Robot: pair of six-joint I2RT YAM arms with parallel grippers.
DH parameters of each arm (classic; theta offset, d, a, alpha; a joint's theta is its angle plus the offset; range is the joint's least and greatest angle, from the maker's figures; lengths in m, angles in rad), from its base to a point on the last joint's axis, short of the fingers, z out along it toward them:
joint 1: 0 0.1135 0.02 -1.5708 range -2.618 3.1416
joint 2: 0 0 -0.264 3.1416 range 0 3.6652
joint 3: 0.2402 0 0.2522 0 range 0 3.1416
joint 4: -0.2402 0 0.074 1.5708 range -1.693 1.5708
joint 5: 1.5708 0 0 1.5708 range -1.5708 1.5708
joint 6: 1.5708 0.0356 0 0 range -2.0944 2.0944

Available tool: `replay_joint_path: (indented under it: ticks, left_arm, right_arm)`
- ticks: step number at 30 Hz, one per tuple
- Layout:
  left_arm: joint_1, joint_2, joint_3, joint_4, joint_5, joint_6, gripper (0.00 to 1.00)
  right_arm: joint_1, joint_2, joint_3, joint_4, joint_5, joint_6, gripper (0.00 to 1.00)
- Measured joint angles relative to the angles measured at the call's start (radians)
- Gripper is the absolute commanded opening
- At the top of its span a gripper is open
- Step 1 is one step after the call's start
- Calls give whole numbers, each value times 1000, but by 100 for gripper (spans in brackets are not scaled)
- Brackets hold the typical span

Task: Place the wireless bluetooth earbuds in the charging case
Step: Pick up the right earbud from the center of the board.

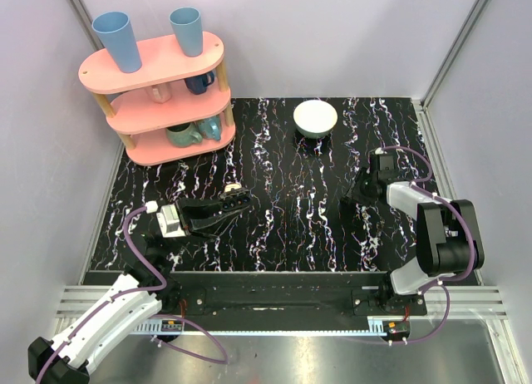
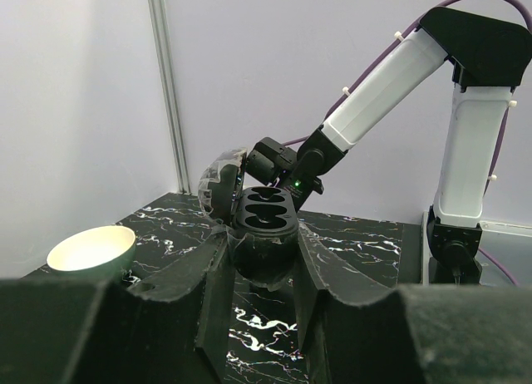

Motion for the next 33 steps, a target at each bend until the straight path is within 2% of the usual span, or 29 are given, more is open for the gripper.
replay_joint_path:
  ticks: [20,27,33]
  left_arm:
    - [0,6,0,0,0,0,0]
    - [0,6,0,0,0,0,0]
    - [0,6,0,0,0,0,0]
  right_arm:
    - [0,0,-33,46,-55,-4,39]
    - [0,0,-33,48,-64,-17,33]
    - [0,11,-32,69,-89,-33,24]
